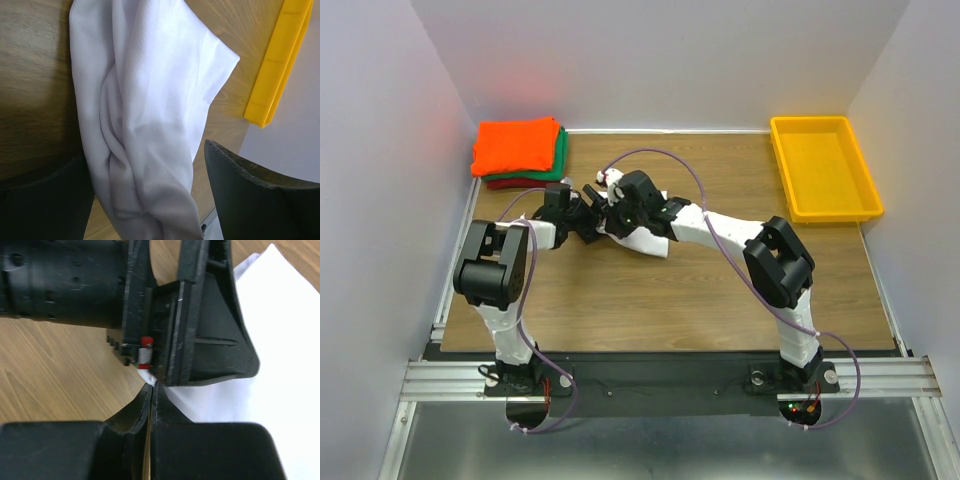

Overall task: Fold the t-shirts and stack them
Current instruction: Neatly place the folded tshirt to the corner

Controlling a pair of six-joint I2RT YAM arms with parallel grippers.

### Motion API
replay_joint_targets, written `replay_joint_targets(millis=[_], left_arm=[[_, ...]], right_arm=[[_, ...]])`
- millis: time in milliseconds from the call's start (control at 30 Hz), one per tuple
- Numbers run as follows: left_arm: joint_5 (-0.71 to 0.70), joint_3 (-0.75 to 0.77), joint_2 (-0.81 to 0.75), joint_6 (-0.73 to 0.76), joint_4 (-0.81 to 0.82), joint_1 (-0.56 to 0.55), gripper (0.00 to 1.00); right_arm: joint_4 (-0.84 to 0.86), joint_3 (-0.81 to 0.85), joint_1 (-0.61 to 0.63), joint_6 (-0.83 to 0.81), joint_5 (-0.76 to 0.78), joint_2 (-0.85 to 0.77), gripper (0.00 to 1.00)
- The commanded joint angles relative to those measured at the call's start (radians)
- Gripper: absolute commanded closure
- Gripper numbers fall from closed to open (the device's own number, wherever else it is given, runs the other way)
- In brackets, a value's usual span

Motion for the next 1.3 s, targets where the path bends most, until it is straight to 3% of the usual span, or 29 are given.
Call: replay_joint_targets(millis=[0,200,400,433,500,533,567,600,633,667,733,767,800,1000,1067,1267], left_arm=[[-0.051,0.058,0.037,0.001,-0.016,-0.007,0.13],[-0.087,0.115,0.092,0.023,-0.01,-0.017,0.21],[-0.14,0.152,0.109,0.057,-0.005,-0.035,0.42],[-0.159,0.158,0.107,0.071,-0.005,-0.04,0.66],[-0.183,0.202,0.104,0.146,-0.054,-0.056,0.89],[-0.214,0.233,0.11,0.193,-0.089,-0.069,1.0],[-0.235,0.269,0.113,0.233,-0.135,-0.069,1.0],[-0.257,0.334,0.116,0.27,-0.198,-0.076,1.0],[-0.302,0.36,0.115,0.343,-0.222,-0.076,1.0],[-0.321,0.389,0.116,0.374,-0.249,-0.076,1.0],[-0.36,0.455,0.118,0.44,-0.301,-0.073,1.0],[-0.39,0.474,0.119,0.505,-0.315,-0.075,1.0],[-0.409,0.515,0.124,0.533,-0.336,-0.073,1.0],[-0.533,0.728,0.194,0.782,-0.448,-0.066,1.0],[-0.573,0.869,0.247,0.85,-0.523,-0.058,1.0],[-0.51,1.184,0.351,1.063,-0.646,0.0,1.0]], right_arm=[[0.053,0.037,0.001,0.028,-0.039,-0.044,0.99],[0.053,0.031,0.001,0.036,-0.043,-0.047,0.99],[0.053,0.031,0.001,0.042,-0.046,-0.045,0.99],[0.053,0.028,0.001,0.041,-0.043,-0.044,1.0],[0.053,0.026,-0.001,0.033,-0.031,-0.047,0.98],[0.052,0.02,-0.001,0.027,-0.01,-0.057,0.78],[0.052,0.012,-0.004,0.021,-0.01,-0.058,0.78],[0.052,0.0,-0.008,0.013,0.007,-0.079,0.63],[0.049,-0.021,-0.025,0.008,0.01,-0.091,0.57],[0.046,-0.035,-0.041,0.011,0.012,-0.105,0.42],[0.04,-0.061,-0.071,0.016,0.007,-0.146,0.31],[0.032,-0.093,-0.103,0.013,0.001,-0.16,0.13],[0.03,-0.109,-0.119,0.008,-0.002,-0.192,0.03],[-0.006,-0.218,-0.209,-0.044,0.013,-0.292,0.0],[-0.012,-0.26,-0.237,-0.051,0.016,-0.326,0.0],[-0.017,-0.339,-0.266,-0.074,0.032,-0.372,0.0]])
